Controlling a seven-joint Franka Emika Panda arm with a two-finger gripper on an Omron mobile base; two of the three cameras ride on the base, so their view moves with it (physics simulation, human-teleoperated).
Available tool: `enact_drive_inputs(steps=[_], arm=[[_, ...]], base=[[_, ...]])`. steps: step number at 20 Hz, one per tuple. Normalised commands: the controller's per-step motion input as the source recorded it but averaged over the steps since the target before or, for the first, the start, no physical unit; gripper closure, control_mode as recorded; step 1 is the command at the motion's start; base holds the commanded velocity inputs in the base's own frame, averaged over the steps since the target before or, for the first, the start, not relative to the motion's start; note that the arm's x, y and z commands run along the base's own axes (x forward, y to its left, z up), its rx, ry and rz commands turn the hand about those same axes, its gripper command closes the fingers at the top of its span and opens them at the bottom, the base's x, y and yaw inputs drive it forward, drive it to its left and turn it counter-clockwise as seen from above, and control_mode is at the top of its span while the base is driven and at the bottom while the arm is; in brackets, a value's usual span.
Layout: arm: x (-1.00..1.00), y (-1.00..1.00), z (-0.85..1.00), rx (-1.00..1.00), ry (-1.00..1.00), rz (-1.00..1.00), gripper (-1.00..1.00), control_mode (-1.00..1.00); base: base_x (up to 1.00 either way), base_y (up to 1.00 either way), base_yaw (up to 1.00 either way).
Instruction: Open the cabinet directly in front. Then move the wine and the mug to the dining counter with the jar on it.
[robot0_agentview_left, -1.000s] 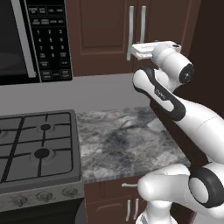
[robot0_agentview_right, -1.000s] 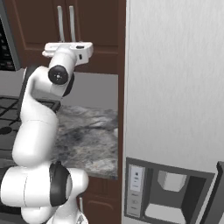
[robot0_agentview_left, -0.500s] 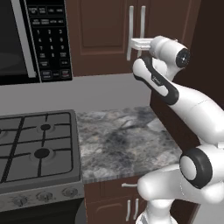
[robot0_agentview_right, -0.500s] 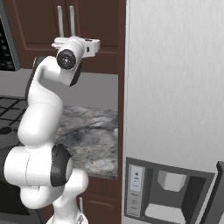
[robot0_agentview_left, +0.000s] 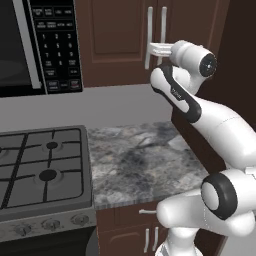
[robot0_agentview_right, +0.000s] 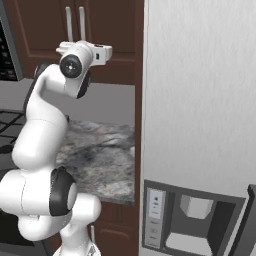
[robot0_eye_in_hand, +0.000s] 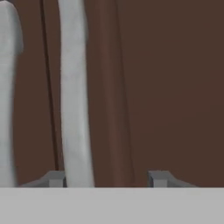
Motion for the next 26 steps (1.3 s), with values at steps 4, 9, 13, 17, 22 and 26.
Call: enact_drive_inputs(steps=[4, 9, 13, 17, 22, 26], arm=[[0.0, -0.04, 0.03, 0.0, 0.0, 0.0, 1.0, -1.0], [-0.23, -0.48, 0.31, 0.03, 0.01, 0.0, 1.0, -1.0], [-0.44, -0.75, 0.35, 0.04, 0.04, 0.0, 1.0, -1.0], [-0.57, -0.88, 0.35, 0.05, 0.03, 0.0, 1.0, -1.0], [-0.59, -0.94, 0.16, 0.04, 0.0, 0.0, 1.0, -1.0], [-0.58, -1.0, 0.11, 0.06, 0.0, -0.01, 1.0, -1.0]], base=[[0.0, 0.0, 0.0], [0.0, 0.0, 0.0], [0.0, 0.0, 0.0], [0.0, 0.0, 0.0], [0.0, 0.0, 0.0], [0.0, 0.0, 0.0]])
